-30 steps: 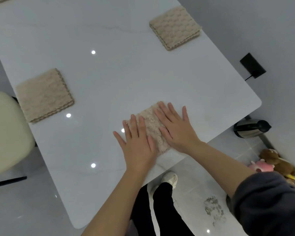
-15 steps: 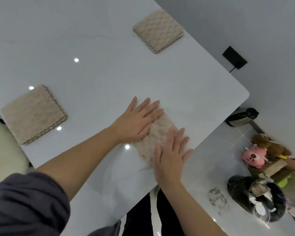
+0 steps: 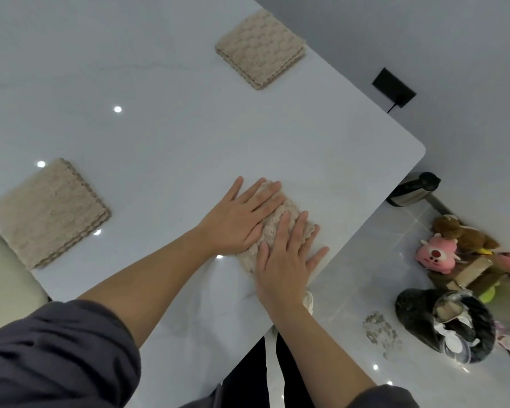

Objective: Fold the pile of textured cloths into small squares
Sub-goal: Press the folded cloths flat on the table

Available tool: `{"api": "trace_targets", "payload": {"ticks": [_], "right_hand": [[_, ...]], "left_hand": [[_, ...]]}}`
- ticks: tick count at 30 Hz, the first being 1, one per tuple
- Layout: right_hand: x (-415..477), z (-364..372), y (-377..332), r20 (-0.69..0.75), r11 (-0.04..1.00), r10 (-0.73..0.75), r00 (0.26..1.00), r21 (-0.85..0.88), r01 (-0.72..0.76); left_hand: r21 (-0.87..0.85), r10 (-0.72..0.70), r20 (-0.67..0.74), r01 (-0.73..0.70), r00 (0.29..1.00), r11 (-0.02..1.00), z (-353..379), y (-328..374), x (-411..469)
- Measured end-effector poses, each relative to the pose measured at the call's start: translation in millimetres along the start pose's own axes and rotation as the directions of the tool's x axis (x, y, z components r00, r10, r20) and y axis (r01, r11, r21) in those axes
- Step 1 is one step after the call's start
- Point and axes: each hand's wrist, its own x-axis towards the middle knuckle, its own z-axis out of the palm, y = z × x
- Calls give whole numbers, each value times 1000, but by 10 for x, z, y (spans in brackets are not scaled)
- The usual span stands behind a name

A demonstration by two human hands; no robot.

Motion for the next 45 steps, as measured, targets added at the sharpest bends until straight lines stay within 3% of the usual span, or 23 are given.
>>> {"api": "trace_targets", "payload": {"ticks": [4, 7, 11, 15, 19, 35, 42, 45], "right_hand": [[-7, -215, 194, 56, 999, -41, 998, -23, 42], [158, -452, 303, -5, 979, -204, 979, -27, 203], [477, -480, 200, 37, 845, -527, 849, -84, 528], [672, -358, 306, 161, 698, -668, 726, -202, 687], [756, -415, 350, 228, 647, -693, 684, -222, 730], [1208, -797, 694, 354, 665, -654, 668, -152, 731], [1701, -1068, 1087, 462, 595, -667, 584, -141, 791], [1929, -1231, 1317, 483, 576, -659, 576, -167, 800]], "left_hand": [[0, -88, -78, 88, 993, 996, -77, 38, -115], [-47, -256, -161, 252, 953, 967, -139, 233, -282], [-127, -447, -201, 429, 872, 894, -33, 640, -360], [-108, -533, -144, 522, 834, 846, 199, 789, -364], [-126, -575, -142, 561, 806, 818, 231, 791, -357], [-188, -701, -92, 679, 707, 710, -9, 958, -24], [-272, -803, -93, 761, 588, 589, -157, 1318, 531], [-281, -820, -70, 777, 568, 563, -188, 1502, 855]]}}
